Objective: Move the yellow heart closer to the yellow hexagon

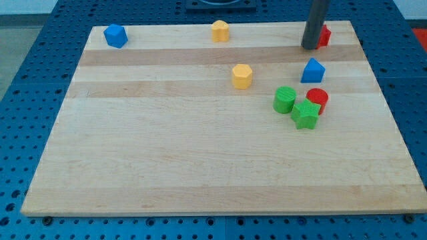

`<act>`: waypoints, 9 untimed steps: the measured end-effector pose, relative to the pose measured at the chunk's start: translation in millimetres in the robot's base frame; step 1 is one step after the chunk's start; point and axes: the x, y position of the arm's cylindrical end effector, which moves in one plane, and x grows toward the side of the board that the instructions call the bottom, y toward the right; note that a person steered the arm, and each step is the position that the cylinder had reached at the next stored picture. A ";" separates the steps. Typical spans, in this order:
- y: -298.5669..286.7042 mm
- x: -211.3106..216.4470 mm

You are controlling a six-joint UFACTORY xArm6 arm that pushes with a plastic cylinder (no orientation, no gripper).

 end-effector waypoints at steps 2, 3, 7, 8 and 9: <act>11.1 -4.6; 11.1 -6.6; -19.4 26.8; -18.1 40.7; -8.9 49.6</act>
